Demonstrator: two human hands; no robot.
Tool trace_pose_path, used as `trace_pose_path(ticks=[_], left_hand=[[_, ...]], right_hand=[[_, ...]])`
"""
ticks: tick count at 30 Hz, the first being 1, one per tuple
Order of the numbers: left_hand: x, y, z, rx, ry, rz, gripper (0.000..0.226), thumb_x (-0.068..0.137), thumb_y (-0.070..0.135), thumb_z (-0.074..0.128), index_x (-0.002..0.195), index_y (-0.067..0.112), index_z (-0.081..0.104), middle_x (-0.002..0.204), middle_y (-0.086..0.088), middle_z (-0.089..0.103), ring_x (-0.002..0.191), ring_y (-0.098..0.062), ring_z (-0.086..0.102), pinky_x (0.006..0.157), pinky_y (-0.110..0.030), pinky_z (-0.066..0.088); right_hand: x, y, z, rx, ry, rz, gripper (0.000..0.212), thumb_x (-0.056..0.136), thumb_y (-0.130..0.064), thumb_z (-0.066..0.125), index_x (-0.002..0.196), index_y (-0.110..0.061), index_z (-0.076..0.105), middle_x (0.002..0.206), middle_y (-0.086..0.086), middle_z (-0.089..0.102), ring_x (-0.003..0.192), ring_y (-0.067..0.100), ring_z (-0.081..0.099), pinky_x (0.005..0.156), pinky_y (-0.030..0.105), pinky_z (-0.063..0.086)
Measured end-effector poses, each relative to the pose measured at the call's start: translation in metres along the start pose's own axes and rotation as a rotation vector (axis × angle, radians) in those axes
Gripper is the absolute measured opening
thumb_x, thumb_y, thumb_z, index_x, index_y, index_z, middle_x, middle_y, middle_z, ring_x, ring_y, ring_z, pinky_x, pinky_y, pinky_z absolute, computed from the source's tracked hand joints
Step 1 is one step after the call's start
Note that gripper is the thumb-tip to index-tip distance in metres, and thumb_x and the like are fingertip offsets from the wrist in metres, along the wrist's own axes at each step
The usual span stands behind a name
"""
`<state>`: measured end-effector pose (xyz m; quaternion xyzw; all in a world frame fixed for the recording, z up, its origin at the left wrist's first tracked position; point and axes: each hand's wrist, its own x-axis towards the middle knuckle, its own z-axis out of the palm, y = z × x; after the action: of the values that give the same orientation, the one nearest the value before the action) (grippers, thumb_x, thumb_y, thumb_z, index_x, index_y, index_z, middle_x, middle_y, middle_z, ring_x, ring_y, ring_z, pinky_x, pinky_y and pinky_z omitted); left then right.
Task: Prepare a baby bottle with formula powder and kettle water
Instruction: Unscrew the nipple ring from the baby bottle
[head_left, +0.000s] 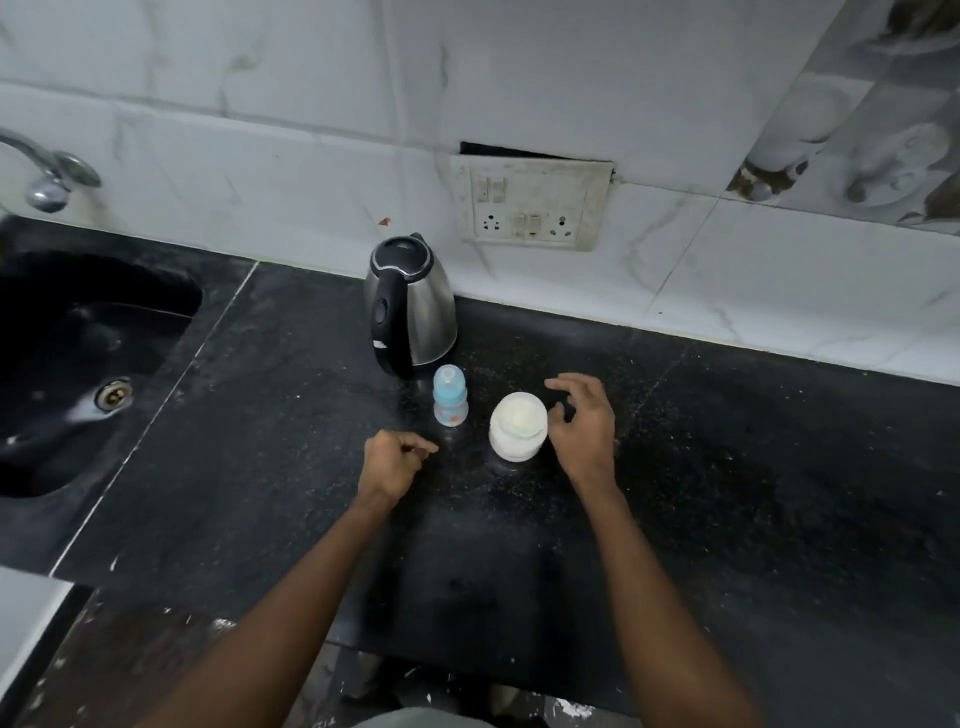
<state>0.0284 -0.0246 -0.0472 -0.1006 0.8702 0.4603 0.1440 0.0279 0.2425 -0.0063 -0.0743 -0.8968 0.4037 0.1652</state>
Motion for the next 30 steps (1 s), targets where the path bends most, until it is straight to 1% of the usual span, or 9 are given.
trace_pose_path(ticks=[2,5,9,12,17,20,22,25,30], left_hand=[[0.006,-0.006,-0.01,-0.033,0.033,-0.03,0.04,0.091,-0.01,0.058,0.085,0.021,0.083,0.089,-0.003,0.08,0.083,-0.02,0.074,0.092,-0.04,0.062],[0.014,-0.005,-0.02,-0.066,0.057,-0.064,0.035,0.092,-0.007,0.056,0.101,0.013,0.083,0.091,-0.009,0.08,0.086,-0.021,0.074,0.097,-0.041,0.06],[0.025,0.003,-0.023,-0.06,0.057,-0.049,0.042,0.095,-0.004,0.048,0.123,0.011,0.076,0.115,-0.017,0.077,0.103,-0.027,0.072,0.101,-0.034,0.056],[0.034,0.009,-0.022,-0.045,0.026,-0.011,0.055,0.092,-0.009,0.039,0.134,0.011,0.068,0.129,-0.014,0.072,0.121,-0.032,0.066,0.112,-0.041,0.049],[0.055,0.008,-0.016,0.011,-0.082,0.084,0.074,0.086,-0.007,0.054,0.157,0.008,0.041,0.15,-0.014,0.057,0.139,-0.027,0.054,0.117,-0.03,0.041],[0.067,0.006,-0.007,0.023,-0.136,0.156,0.075,0.082,0.014,0.076,0.152,0.011,0.047,0.137,-0.006,0.066,0.126,-0.021,0.063,0.107,-0.036,0.053],[0.066,0.014,-0.003,0.008,-0.154,0.181,0.066,0.079,0.018,0.086,0.139,0.014,0.058,0.124,0.0,0.072,0.115,-0.016,0.068,0.097,-0.03,0.057],[0.063,0.019,0.003,-0.04,-0.118,0.194,0.055,0.075,0.02,0.089,0.125,0.018,0.066,0.111,0.006,0.074,0.101,-0.012,0.071,0.089,-0.032,0.059],[0.059,0.015,0.002,-0.061,-0.064,0.195,0.048,0.075,0.023,0.09,0.117,0.015,0.069,0.103,0.005,0.07,0.094,-0.012,0.07,0.083,-0.032,0.06]], right_hand=[[0.009,-0.024,0.015,0.042,-0.017,-0.066,0.038,0.081,0.012,0.059,0.107,-0.01,0.076,0.115,0.004,0.065,0.103,0.018,0.066,0.093,0.037,0.057],[0.021,-0.052,0.038,0.042,-0.138,-0.101,0.033,0.084,0.008,0.061,0.106,-0.01,0.076,0.11,0.005,0.069,0.098,0.02,0.069,0.091,0.039,0.059],[0.028,-0.073,0.068,0.018,-0.328,-0.084,0.032,0.087,-0.004,0.068,0.117,-0.012,0.072,0.118,0.005,0.066,0.105,0.021,0.067,0.092,0.044,0.059],[0.029,-0.084,0.081,-0.063,-0.423,-0.079,0.042,0.089,-0.014,0.073,0.131,-0.014,0.066,0.131,0.005,0.061,0.116,0.024,0.063,0.1,0.045,0.055],[0.032,-0.088,0.092,-0.189,-0.49,-0.041,0.052,0.088,-0.016,0.077,0.137,-0.015,0.061,0.136,0.008,0.058,0.122,0.027,0.059,0.1,0.034,0.046],[0.034,-0.089,0.094,-0.211,-0.504,-0.011,0.054,0.086,-0.016,0.079,0.137,-0.015,0.06,0.135,0.009,0.058,0.121,0.028,0.059,0.099,0.035,0.045],[0.034,-0.089,0.096,-0.208,-0.504,0.009,0.054,0.085,-0.018,0.08,0.136,-0.017,0.06,0.13,0.009,0.059,0.118,0.028,0.06,0.096,0.036,0.047],[0.031,-0.091,0.099,-0.196,-0.499,0.048,0.05,0.084,-0.023,0.08,0.13,-0.021,0.059,0.122,0.007,0.061,0.109,0.026,0.062,0.092,0.038,0.05],[0.029,-0.092,0.098,-0.164,-0.502,0.069,0.045,0.078,-0.022,0.083,0.119,-0.021,0.063,0.115,0.002,0.066,0.103,0.021,0.065,0.089,0.036,0.053]])
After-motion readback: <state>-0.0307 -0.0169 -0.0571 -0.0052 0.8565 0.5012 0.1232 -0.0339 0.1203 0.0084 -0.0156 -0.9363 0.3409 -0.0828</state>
